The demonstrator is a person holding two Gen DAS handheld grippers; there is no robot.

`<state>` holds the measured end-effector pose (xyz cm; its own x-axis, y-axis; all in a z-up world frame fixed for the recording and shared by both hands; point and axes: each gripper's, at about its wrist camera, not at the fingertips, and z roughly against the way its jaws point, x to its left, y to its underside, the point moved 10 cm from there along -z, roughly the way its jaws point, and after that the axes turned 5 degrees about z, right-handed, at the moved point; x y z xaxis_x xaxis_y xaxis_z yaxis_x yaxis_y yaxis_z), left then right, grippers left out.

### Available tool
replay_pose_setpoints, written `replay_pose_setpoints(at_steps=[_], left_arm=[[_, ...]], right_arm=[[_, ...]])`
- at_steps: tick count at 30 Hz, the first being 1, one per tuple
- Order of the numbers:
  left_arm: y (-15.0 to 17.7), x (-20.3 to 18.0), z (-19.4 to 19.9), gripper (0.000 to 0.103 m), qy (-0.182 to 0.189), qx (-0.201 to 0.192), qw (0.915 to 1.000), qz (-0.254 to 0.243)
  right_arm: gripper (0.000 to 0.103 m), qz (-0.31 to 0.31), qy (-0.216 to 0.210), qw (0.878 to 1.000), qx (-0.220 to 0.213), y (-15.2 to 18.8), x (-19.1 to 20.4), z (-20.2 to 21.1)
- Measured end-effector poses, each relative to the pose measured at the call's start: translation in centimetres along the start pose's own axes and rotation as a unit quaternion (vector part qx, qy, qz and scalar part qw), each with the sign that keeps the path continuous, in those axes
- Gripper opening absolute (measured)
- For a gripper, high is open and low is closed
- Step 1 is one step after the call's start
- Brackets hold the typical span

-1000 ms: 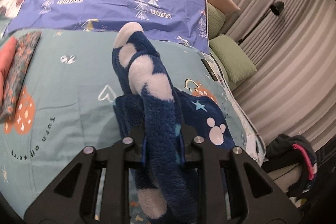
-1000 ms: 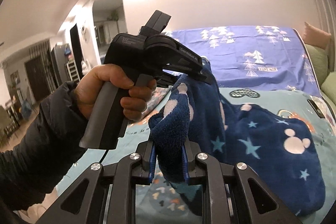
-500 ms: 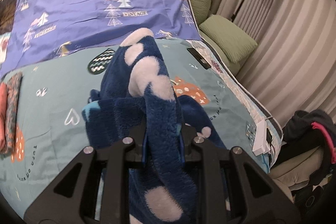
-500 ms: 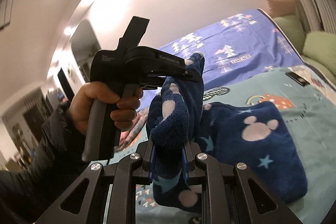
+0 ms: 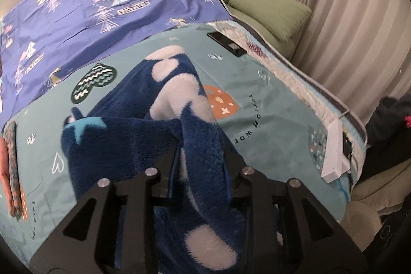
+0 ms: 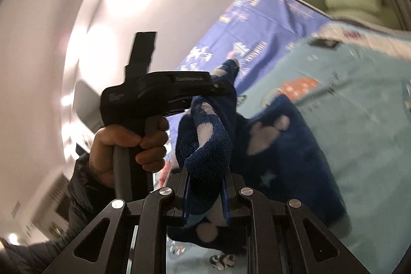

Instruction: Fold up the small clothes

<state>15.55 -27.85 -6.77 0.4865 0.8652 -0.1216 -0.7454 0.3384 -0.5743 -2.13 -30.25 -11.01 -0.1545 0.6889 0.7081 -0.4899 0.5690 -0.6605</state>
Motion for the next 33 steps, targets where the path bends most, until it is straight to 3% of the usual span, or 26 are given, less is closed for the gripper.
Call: replay_pose_setpoints(at_steps=[5, 10, 14, 19, 22, 24, 27, 29, 31, 33], left_arm=[[0.2, -2.1, -1.6, 0.036, 0.030, 0.010, 0.9995, -0.004], [-0.7, -3.5, 1.6, 0.036, 0.067, -0.033, 0.9970, -0.019], [-0.3, -2.3, 5.2, 0.036, 0.032, -0.083, 0.9945, -0.056], [3.6, 1.3, 6.2, 0.036, -0.020, -0.083, 0.9933, -0.077], [6.1, 3.0, 5.0, 0.026, -0.033, -0.069, 0.9945, -0.071], [7.8, 2.9, 3.3, 0.026, -0.036, -0.054, 0.9941, -0.086], [9.4, 2.3, 0.8, 0.023, -0.096, -0.064, 0.9834, -0.140], [9.4, 1.9, -0.1, 0.023, -0.092, -0.068, 0.9854, -0.126], [9.1, 1.5, -0.1, 0.023, -0.090, -0.069, 0.9848, -0.132], [9.0, 1.3, -0.1, 0.023, -0.085, -0.067, 0.9850, -0.134]], right_arm=[[0.017, -0.048, 0.024, 0.998, 0.012, 1.2, -3.4, 0.6], [0.017, -0.070, 0.034, 0.997, 0.023, 1.9, -5.2, 0.6], [0.017, -0.068, 0.037, 0.997, 0.023, 2.1, -5.7, 0.9], [0.017, -0.069, 0.047, 0.996, 0.024, 2.5, -6.1, 1.4], [0.017, -0.074, 0.057, 0.995, 0.030, 3.2, -7.0, 1.5], [0.018, -0.082, 0.062, 0.994, 0.041, 3.9, -7.7, 1.4], [0.024, -0.091, 0.065, 0.993, 0.049, 4.2, -8.5, 2.0], [0.030, -0.065, 0.100, 0.992, 0.034, 3.1, -8.6, 3.7], [0.030, -0.028, 0.144, 0.989, 0.007, 1.6, -8.3, 5.4], [0.030, 0.013, 0.154, 0.988, -0.018, -0.3, -6.7, 6.6]])
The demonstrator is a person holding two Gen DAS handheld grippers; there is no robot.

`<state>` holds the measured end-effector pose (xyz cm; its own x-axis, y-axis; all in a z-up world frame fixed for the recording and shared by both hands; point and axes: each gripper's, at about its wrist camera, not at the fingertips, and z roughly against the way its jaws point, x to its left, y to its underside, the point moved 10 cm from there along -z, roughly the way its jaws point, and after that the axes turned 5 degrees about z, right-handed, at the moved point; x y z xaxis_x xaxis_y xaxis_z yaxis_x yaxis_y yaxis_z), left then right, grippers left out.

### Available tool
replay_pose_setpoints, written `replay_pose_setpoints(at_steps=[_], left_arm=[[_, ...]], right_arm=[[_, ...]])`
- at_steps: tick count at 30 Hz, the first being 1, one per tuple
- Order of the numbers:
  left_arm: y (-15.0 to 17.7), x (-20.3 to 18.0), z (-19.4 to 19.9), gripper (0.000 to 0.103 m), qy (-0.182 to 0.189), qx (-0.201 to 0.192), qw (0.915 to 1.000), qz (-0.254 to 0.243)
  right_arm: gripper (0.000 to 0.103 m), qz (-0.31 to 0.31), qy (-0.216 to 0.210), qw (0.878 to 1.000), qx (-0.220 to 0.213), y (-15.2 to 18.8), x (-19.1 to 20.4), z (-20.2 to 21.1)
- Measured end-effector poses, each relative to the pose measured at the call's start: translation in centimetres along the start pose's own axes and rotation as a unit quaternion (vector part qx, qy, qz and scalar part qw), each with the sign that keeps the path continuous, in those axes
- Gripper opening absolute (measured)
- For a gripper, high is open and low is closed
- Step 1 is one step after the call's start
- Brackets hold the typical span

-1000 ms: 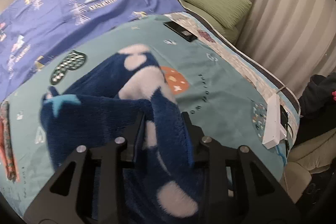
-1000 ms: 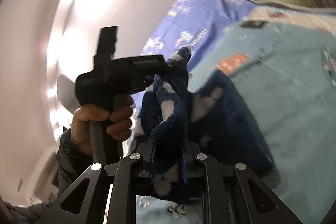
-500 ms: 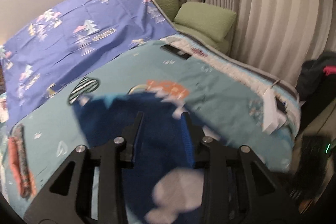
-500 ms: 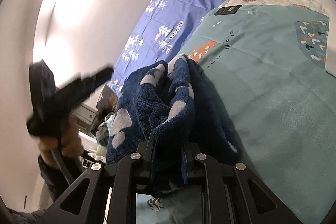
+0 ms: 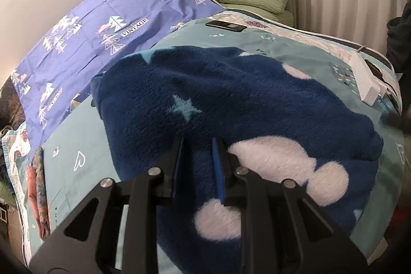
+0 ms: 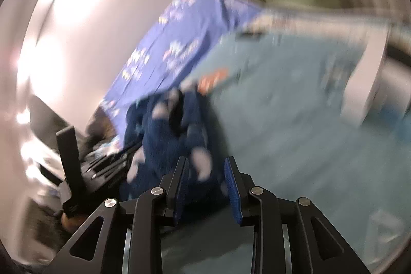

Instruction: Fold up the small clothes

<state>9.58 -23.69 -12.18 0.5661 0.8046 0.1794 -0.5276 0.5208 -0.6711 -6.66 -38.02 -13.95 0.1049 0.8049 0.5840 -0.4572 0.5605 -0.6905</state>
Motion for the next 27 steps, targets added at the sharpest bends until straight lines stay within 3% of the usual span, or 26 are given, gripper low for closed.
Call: replay_pose_setpoints(at_steps=[2, 4, 8, 10, 11, 13, 18, 24, 27], left_arm=[[0.1, 0.1, 0.2, 0.023, 0.003, -0.004, 1.0000, 0.002], [0.3, 0.1, 0.3, 0.023, 0.004, -0.008, 1.0000, 0.005], [0.4, 0.0, 0.4, 0.023, -0.004, -0.007, 1.0000, 0.006], [0.4, 0.0, 0.3, 0.023, -0.006, -0.005, 0.9999, 0.010], [0.4, 0.0, 0.3, 0.023, -0.006, -0.004, 0.9999, 0.012], [0.3, -0.1, 0.1, 0.023, -0.005, -0.007, 0.9999, 0.011], [0.2, -1.4, -0.2, 0.023, 0.002, -0.023, 0.9997, 0.005], [0.0, -0.7, 0.6, 0.023, 0.010, -0.021, 0.9996, 0.013], [-0.1, 0.1, 1.8, 0.023, 0.020, -0.020, 0.9991, 0.033]], right_arm=[[0.030, 0.034, -0.018, 0.999, -0.005, -1.2, 2.1, 0.2], [0.030, 0.081, -0.029, 0.996, 0.018, -1.5, 4.2, -1.4], [0.051, 0.104, -0.012, 0.991, 0.086, -0.2, 4.8, -6.0], [0.050, 0.099, -0.010, 0.988, 0.116, 1.3, 4.3, -7.6], [0.038, 0.099, -0.003, 0.987, 0.124, 1.8, 3.8, -8.1], [0.031, 0.078, 0.006, 0.989, 0.125, 2.4, 2.7, -8.7], [0.028, -0.017, -0.011, 0.991, 0.133, 3.3, -0.4, -8.4], [0.031, 0.040, 0.019, 0.990, 0.134, 2.3, 1.4, -6.4], [0.031, 0.077, 0.037, 0.991, 0.108, 1.1, 3.2, -5.3]])
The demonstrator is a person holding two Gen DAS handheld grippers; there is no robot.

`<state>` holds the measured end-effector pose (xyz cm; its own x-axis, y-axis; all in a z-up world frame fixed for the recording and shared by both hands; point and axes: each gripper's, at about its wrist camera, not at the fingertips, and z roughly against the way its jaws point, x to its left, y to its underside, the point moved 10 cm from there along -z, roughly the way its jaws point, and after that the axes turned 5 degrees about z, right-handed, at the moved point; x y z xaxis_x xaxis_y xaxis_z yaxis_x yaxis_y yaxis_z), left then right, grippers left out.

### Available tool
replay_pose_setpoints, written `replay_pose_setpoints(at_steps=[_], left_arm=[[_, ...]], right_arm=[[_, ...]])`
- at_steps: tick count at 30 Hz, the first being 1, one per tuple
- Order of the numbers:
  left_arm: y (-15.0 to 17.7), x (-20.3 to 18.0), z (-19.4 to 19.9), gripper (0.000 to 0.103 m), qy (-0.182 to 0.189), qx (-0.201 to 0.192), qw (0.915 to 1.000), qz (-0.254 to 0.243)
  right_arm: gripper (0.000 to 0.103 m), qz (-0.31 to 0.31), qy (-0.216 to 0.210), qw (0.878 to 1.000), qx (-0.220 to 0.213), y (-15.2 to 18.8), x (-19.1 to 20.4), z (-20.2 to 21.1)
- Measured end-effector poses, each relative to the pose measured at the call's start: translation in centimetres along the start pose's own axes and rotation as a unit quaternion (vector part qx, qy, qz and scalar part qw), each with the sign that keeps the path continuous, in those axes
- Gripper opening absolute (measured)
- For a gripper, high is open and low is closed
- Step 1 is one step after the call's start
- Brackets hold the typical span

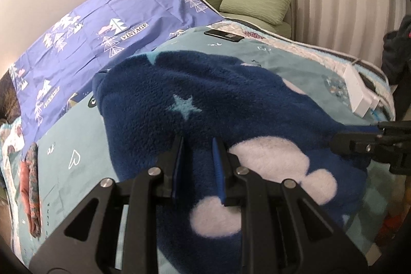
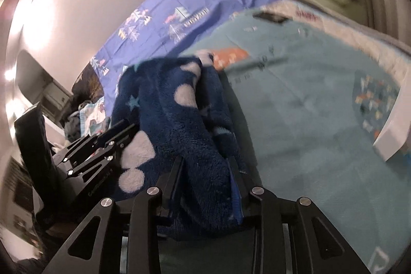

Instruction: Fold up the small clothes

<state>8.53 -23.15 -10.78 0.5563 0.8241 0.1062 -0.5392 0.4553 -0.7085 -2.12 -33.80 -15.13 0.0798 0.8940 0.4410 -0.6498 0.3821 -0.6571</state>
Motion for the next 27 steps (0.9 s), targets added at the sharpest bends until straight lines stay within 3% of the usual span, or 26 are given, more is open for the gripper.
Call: replay_pose_setpoints(at_steps=[3, 9, 13, 15, 18, 20, 27], left_arm=[[0.1, 0.4, 1.4, 0.026, 0.013, 0.004, 0.9997, 0.019], [0.8, 0.3, 4.0, 0.037, 0.026, 0.007, 0.9992, 0.028], [1.9, 0.7, 5.3, 0.037, 0.037, 0.013, 0.9984, 0.041], [2.6, 0.9, 5.7, 0.037, 0.045, 0.017, 0.9977, 0.048], [4.2, 0.6, 5.6, 0.037, 0.082, 0.034, 0.9943, 0.059], [5.3, 0.3, 4.7, 0.036, 0.106, 0.052, 0.9906, 0.067], [5.8, 0.3, 4.0, 0.036, 0.101, 0.047, 0.9919, 0.061]], right_arm=[[0.031, 0.033, 0.020, 0.999, -0.028, -1.5, 1.5, 1.6], [0.031, 0.081, -0.001, 0.996, -0.040, -3.0, 5.1, 2.4], [0.030, 0.088, -0.013, 0.996, -0.016, -2.1, 6.2, 0.9], [0.028, 0.081, 0.006, 0.997, 0.009, -1.1, 5.5, -0.3], [0.013, 0.054, 0.047, 0.995, 0.071, 1.6, 2.6, -2.9], [0.012, 0.033, 0.038, 0.996, 0.078, 2.5, 1.7, -3.7], [0.012, 0.063, 0.065, 0.993, 0.081, 2.1, 2.5, -3.2]])
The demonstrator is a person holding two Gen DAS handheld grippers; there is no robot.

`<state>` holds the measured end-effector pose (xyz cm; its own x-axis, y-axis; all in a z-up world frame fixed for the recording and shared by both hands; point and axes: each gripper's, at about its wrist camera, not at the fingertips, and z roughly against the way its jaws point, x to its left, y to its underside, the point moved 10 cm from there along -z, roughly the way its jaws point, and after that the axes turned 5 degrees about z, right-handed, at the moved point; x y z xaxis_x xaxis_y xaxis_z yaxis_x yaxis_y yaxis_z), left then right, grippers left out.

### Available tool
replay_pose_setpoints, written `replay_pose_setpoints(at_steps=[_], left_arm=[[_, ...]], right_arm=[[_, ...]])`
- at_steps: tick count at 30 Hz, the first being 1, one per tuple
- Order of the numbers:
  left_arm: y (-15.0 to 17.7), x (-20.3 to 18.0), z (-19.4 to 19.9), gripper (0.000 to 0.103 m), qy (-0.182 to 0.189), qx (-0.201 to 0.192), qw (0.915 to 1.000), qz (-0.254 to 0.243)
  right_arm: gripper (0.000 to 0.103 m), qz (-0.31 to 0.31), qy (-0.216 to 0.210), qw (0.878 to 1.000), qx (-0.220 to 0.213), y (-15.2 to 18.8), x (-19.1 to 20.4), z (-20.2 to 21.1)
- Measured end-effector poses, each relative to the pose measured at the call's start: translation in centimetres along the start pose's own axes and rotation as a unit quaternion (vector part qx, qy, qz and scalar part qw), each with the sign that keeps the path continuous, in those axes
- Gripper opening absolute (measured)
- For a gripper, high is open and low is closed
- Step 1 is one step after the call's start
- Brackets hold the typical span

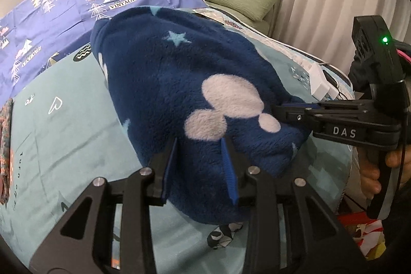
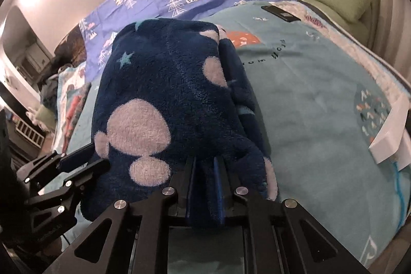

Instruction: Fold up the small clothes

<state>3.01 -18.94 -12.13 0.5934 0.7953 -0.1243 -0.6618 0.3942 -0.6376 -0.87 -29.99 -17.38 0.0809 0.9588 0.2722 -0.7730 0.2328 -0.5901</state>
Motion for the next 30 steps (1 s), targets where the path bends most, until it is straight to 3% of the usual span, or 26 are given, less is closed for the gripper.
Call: replay_pose_setpoints(at_steps=[12, 14, 18, 20, 23, 26, 30], left_arm=[[-0.4, 0.3, 0.6, 0.037, 0.003, -0.001, 1.0000, -0.003], [-0.4, 0.2, 0.6, 0.037, 0.003, 0.000, 1.0000, -0.002], [-0.7, 0.0, 0.8, 0.037, 0.006, 0.000, 1.0000, -0.002], [-1.0, 0.1, 1.3, 0.037, 0.009, -0.001, 0.9999, -0.005], [-2.8, 1.2, 2.6, 0.037, 0.005, -0.019, 0.9998, -0.002], [-6.3, 3.6, 3.4, 0.037, -0.027, -0.051, 0.9983, 0.004], [-10.5, 6.2, 1.4, 0.035, -0.027, -0.063, 0.9971, 0.033]], right_arm=[[0.015, 0.059, -0.005, 0.997, -0.059, -5.9, 3.2, 2.4], [0.015, 0.058, -0.013, 0.997, -0.055, -6.5, 3.5, 1.4], [0.014, 0.045, -0.001, 0.999, -0.002, -5.4, 2.3, -3.0], [0.014, 0.045, -0.002, 0.999, -0.007, -5.4, 2.3, -2.8], [0.015, 0.053, -0.007, 0.999, -0.008, -6.2, 2.8, -1.3], [0.016, 0.061, -0.011, 0.997, -0.037, -8.7, 3.0, 0.3], [0.016, 0.062, -0.020, 0.996, -0.059, -12.1, 3.3, 0.1]])
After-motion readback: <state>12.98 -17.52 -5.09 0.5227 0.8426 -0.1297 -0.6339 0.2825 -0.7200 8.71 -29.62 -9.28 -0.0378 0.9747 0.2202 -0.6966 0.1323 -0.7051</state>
